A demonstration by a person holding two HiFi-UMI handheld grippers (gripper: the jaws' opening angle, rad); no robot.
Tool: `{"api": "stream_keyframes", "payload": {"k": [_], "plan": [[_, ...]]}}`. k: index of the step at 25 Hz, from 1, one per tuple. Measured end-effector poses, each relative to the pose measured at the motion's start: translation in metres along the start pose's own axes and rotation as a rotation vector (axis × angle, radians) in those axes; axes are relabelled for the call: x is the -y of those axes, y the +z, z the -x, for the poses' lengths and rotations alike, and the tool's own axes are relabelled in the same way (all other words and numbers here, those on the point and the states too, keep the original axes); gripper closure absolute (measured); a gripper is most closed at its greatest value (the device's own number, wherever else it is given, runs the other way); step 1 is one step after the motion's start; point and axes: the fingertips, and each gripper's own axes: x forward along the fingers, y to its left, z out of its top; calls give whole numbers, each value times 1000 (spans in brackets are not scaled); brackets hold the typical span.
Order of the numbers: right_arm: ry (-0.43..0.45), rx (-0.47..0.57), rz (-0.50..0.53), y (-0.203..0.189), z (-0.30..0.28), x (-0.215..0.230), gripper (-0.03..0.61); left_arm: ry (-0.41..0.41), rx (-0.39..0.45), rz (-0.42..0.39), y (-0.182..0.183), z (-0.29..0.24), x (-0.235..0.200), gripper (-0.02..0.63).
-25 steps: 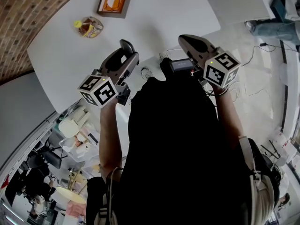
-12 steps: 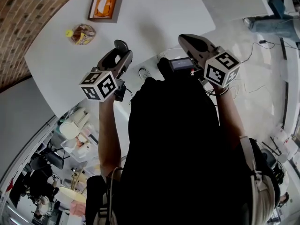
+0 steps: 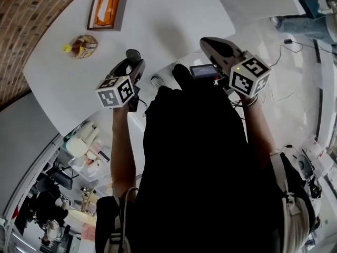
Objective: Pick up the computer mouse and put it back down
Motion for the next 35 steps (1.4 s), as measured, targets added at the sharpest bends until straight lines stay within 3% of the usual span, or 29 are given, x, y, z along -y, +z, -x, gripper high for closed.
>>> {"api": "stream_keyframes", "payload": {"k": [8, 25, 35], "plan": [[-11, -10, -13, 6, 7, 31, 562, 43, -71, 17, -3, -39, -12, 337], [-44, -15, -33, 14, 24, 74, 561, 199, -264, -76, -15, -96, -47, 337], [-94, 11, -74, 8, 36, 93, 563, 268, -377, -88, -31, -114, -68, 336]]}}
